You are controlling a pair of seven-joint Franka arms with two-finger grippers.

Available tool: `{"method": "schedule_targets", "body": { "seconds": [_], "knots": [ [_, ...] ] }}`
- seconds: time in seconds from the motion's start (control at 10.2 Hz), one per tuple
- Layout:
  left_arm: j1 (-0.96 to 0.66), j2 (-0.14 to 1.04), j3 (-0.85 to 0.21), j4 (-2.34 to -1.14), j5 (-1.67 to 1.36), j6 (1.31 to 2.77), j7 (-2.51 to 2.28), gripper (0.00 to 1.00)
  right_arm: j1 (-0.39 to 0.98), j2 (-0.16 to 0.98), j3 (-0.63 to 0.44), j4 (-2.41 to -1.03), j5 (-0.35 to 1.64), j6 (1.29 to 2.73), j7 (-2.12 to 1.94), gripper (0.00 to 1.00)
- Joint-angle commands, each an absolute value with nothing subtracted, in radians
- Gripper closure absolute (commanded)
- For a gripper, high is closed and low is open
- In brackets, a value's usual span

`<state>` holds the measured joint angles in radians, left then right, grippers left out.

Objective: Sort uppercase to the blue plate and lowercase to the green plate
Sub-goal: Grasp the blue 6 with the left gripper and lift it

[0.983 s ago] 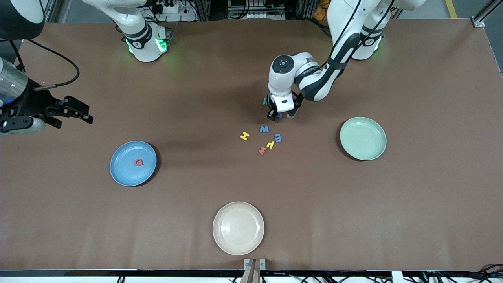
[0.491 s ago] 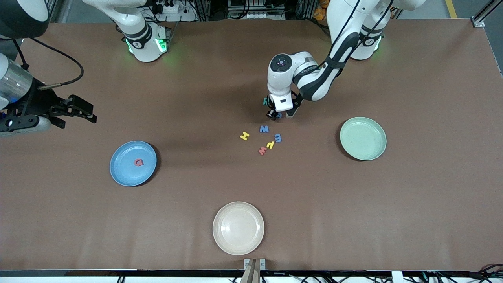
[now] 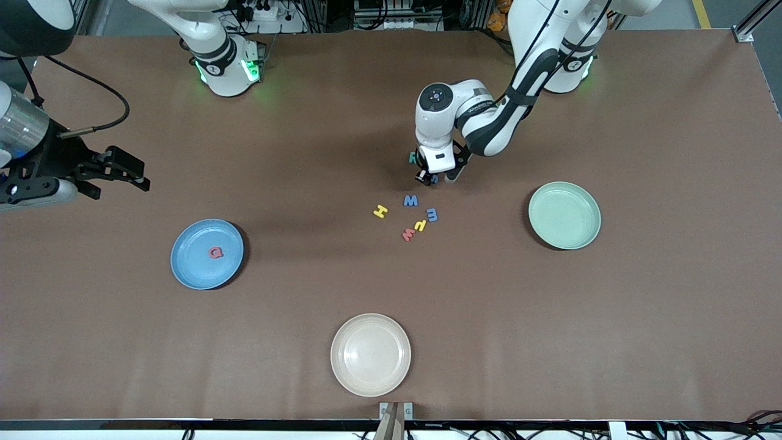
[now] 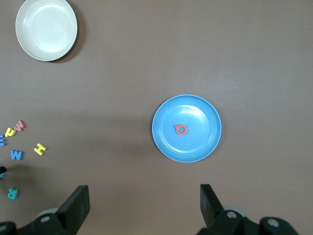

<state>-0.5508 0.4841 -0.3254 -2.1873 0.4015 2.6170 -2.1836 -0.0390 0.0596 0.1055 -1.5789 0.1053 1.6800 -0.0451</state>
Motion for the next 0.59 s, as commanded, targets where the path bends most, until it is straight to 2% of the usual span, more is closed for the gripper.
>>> {"method": "schedule_targets", "body": {
  "seconds": [0.0, 0.49],
  "knots": [
    [-0.548, 0.483, -0.319, -2.198, 0.437, 2.597, -2.197, 0.68, -0.048, 0.064, 0.117, -1.562, 0.104, 1.667, -0.041, 0.0],
    [-0.541, 0.474, -0.321, -2.194, 0.437, 2.597, -2.184, 0.77, -0.045, 0.064, 0.117, -1.56, 0.103, 1.667, -0.041, 0.0]
  ]
}}
